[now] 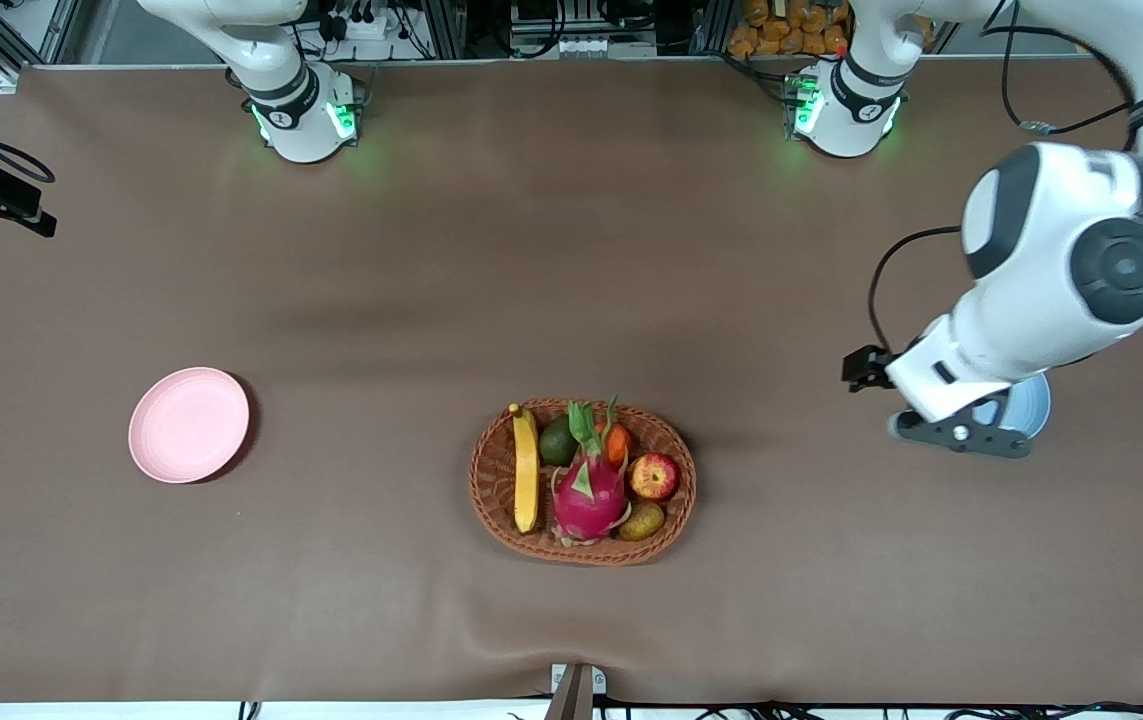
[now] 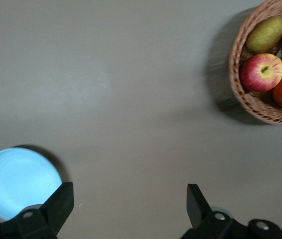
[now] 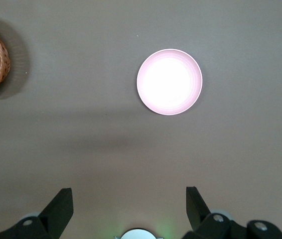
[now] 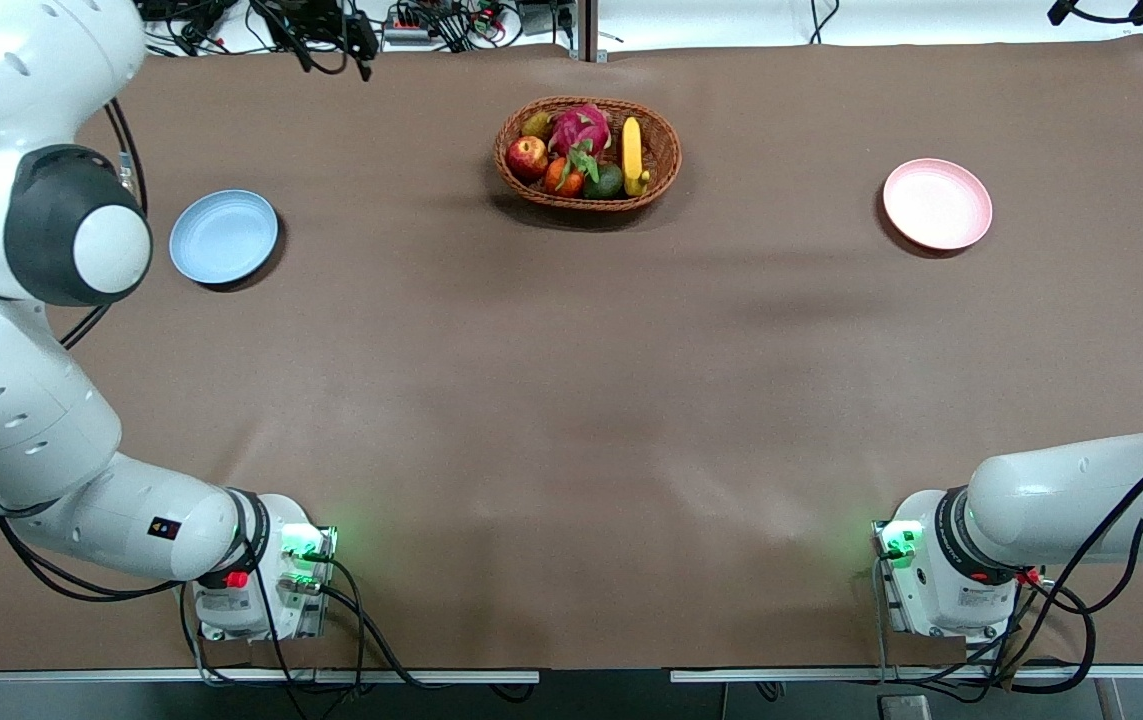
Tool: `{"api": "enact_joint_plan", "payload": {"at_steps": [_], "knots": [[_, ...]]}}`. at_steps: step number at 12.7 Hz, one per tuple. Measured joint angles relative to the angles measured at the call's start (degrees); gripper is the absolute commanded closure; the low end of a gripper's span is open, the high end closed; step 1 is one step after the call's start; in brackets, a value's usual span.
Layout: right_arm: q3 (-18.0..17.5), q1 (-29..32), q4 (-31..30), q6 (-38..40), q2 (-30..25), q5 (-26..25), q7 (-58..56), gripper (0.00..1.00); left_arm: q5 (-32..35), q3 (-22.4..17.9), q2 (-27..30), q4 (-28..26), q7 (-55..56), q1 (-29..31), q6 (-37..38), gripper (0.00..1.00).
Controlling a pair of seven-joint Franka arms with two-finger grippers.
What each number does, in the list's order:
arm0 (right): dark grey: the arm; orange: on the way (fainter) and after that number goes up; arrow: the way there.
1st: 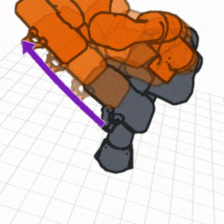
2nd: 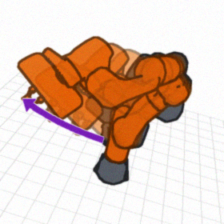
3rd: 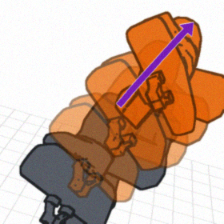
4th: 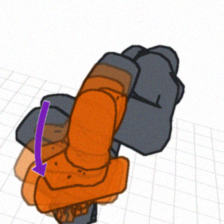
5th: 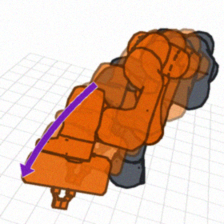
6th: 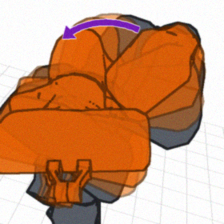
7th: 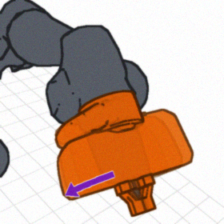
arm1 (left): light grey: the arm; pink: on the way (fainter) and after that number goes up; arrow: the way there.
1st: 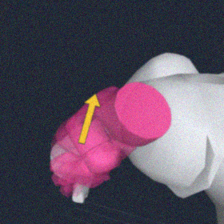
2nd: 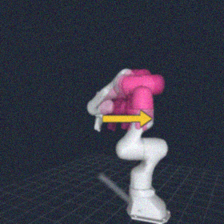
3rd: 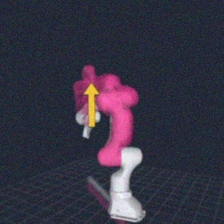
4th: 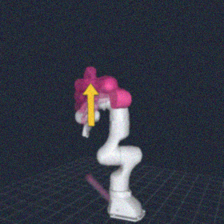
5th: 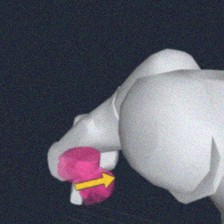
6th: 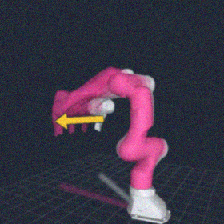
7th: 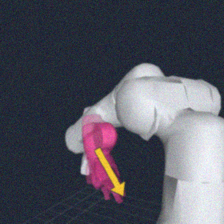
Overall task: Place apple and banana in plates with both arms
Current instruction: 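Move the left gripper over the basket above the red apple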
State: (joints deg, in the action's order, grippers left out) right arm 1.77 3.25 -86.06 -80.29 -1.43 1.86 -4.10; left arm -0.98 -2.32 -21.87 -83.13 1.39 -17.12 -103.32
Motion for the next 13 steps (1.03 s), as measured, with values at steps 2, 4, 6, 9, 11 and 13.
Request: {"api": "enact_joint_plan", "payload": {"at_steps": [2,4,6,9,11,13], "knots": [[0.0,0.0,0.0,0.0,0.0,0.0,0.0,0.00,0.0,0.6,-2.0,0.1,0.0,-1.6,-3.8,0.00],[0.0,0.0,0.0,0.0,0.0,0.0,0.0,0.00,0.0,2.4,-4.4,0.1,-0.7,-2.2,-7.7,0.00],[0.0,0.0,0.0,0.0,0.0,0.0,0.0,0.00,-1.1,3.7,-6.5,0.2,-4.0,-2.4,-10.8,0.00],[0.0,0.0,0.0,0.0,0.0,0.0,0.0,0.00,-6.2,3.9,-9.2,0.2,-12.3,-2.2,-15.6,0.00],[0.0,0.0,0.0,0.0,0.0,0.0,0.0,0.00,-7.4,4.3,-11.7,0.2,-15.5,-2.2,-19.8,0.00],[0.0,0.0,0.0,-0.1,0.0,0.0,0.0,0.00,-7.5,5.9,-14.3,0.3,-18.2,-2.3,-24.1,0.00]]}}
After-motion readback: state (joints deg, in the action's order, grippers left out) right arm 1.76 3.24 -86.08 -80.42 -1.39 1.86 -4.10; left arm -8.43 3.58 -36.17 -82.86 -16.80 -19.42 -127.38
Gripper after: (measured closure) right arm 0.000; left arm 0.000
